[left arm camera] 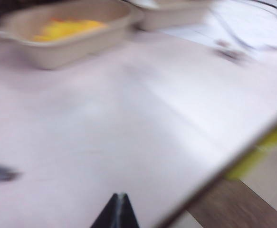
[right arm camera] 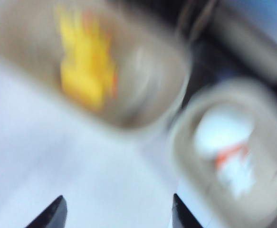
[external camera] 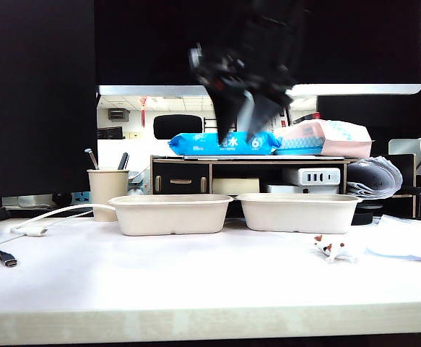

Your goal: Put the dolls with similar colors into the same paper box, while dolls with different colors go into separate paper boxes.

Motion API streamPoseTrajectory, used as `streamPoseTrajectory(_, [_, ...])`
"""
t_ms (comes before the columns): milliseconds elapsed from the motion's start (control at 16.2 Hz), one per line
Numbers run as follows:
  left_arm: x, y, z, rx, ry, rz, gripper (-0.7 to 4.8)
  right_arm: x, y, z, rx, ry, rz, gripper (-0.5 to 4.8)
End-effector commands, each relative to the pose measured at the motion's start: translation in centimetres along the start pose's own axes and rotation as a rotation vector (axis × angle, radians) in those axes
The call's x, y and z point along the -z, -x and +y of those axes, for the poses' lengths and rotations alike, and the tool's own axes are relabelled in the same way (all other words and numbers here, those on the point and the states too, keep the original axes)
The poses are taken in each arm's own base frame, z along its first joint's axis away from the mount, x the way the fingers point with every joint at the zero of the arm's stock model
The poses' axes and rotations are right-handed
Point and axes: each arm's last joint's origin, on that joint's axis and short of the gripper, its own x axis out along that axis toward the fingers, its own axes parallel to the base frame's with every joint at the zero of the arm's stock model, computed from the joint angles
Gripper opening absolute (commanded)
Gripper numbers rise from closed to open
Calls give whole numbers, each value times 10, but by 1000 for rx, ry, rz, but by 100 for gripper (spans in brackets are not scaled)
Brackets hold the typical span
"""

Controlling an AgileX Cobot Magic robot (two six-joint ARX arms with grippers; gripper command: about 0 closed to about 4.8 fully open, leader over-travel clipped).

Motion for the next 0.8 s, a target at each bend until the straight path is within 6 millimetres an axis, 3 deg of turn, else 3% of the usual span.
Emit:
streamPoseTrajectory(62, [0,-1,-6,53,-20,14,-5,30,-7,6,-12,0,81,286])
streamPoseTrajectory(371, [2,-3,-7,62,-23,49,-5,101,-15,15,41,-71,127,290])
streamPoseTrajectory(679, [2,-3,-7,61,-23,49,-5,127,-27,15,93,-97,164,290])
streamPoseTrajectory(803, [2,-3,-7,61,-23,49,-5,129,-28,13,122,-126,156,290])
